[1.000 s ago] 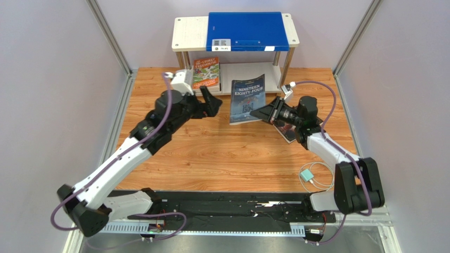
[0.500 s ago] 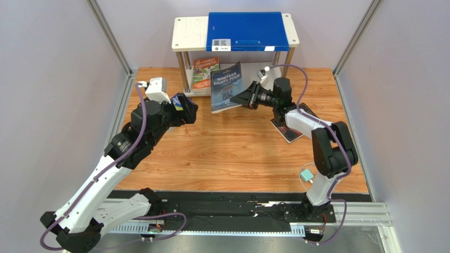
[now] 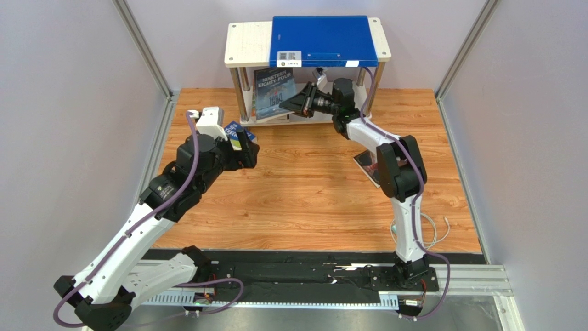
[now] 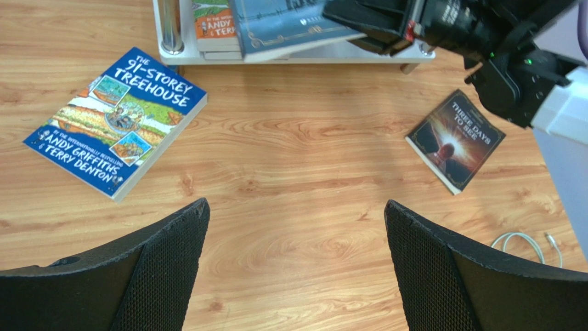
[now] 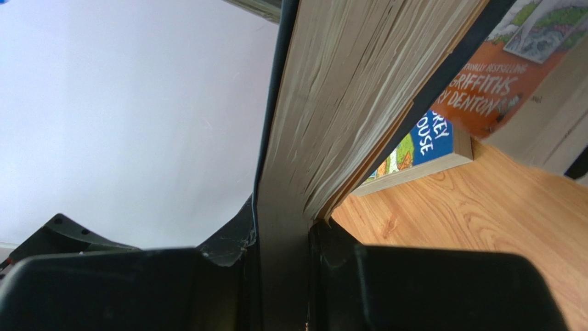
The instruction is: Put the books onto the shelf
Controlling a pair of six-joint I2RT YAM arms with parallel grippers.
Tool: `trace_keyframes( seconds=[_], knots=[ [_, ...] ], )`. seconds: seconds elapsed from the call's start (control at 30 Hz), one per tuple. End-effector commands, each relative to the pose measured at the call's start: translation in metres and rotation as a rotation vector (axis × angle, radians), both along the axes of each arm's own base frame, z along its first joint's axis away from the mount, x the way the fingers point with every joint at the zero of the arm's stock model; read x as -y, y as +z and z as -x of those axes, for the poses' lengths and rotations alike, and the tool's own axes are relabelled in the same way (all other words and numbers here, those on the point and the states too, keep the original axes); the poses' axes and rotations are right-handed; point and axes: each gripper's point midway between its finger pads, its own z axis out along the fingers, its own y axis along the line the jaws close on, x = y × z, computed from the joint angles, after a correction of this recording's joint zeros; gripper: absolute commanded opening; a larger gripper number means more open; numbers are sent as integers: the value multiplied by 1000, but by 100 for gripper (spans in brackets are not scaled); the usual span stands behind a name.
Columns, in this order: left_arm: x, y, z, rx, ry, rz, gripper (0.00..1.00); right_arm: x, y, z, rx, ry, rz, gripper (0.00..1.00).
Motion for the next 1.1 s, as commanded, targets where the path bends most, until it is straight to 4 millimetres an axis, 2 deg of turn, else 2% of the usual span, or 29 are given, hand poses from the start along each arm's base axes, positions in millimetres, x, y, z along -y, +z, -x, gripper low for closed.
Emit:
trace_keyframes(
  seconds=[0.0, 0.03, 0.07, 0.17, 0.43, 0.47, 0.5, 0.57, 0.83, 0.93, 1.03, 1.07],
  knots=[
    [-5, -1, 5, 15, -15, -16, 100, -19, 37, -19, 139, 19, -52, 0],
    [-5, 0, 7, 21, -16, -10, 100, -22, 51, -24, 161, 18, -63, 0],
    [-5, -3, 7, 16, -18, -14, 100, -28, 34, -30, 136, 19, -51, 0],
    [-6, -6, 9, 10, -22, -21, 100, -36, 28, -45, 128, 6, -54, 0],
    [-9, -5, 13, 38, -37, -27, 100, -42, 8, -72, 101, -55, -58, 3],
    [-10, -5, 14, 38, -36, -29, 100, -43, -4, -77, 82, -59, -49, 4],
    [-9, -5, 14, 39, -38, -30, 100, -45, 8, -80, 106, -59, -59, 4],
    [-9, -6, 14, 39, -44, -33, 100, -46, -3, -85, 82, -63, -48, 4],
    [-6, -9, 13, 38, -55, -26, 100, -38, -16, -90, 55, -86, -33, 12],
    [-4, -11, 13, 34, -61, -22, 100, -37, -19, -88, 44, -69, -28, 24],
    [-3, -10, 15, 37, -71, -14, 100, -32, -32, -87, 1, -86, -9, 56],
    [-3, -11, 16, 36, -72, -12, 99, -28, -36, -85, -18, -101, 10, 77]
  ],
)
